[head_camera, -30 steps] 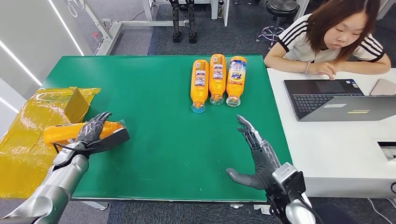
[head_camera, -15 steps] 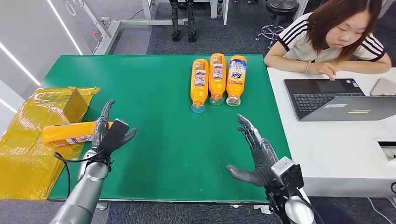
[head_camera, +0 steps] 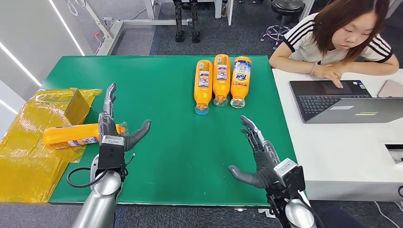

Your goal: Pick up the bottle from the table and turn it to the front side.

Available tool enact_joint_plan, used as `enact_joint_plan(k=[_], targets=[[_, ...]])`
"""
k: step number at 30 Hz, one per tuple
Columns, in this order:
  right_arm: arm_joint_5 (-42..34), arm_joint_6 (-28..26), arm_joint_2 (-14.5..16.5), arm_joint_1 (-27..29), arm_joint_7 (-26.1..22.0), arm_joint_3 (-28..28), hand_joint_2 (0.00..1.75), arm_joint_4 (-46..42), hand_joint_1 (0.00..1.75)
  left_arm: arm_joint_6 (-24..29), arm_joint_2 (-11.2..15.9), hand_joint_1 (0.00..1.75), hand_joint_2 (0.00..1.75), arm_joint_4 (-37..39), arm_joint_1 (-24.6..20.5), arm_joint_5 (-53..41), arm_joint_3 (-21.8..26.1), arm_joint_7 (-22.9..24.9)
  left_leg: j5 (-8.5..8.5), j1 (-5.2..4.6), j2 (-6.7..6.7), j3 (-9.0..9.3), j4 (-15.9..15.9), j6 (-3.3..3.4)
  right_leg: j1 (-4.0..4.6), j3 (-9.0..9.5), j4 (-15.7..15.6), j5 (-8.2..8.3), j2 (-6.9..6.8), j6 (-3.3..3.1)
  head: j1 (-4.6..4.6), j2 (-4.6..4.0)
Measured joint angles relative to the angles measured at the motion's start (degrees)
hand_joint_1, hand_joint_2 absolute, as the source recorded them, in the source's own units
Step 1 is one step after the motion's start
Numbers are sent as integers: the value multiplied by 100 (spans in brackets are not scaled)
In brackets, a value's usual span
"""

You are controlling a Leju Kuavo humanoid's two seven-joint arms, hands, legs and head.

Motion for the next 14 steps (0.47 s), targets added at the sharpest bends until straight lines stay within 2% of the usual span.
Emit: enact_joint_plan(k=[4,10,14], targets=[[-1,-17,6,5,-13,0,175,4,0,-119,-30,0,175,-138,41,157,-36,-10,0,0,0,1,0,0,0,-1,0,0,1,0,0,0],[72,-381,137,164,-219,3,175,-83,0,-1620,-250,0,175,-257,90,1400,-432,360,-2,-1,-2,-5,1,2,-1,-4,-3,0,-3,0,2,0],[-33,-807,259,369,-351,47,175,-304,0,-1994,-400,0,175,-264,151,1917,-909,554,-5,-2,-1,-7,1,6,-1,-4,-8,-2,-2,3,1,0]])
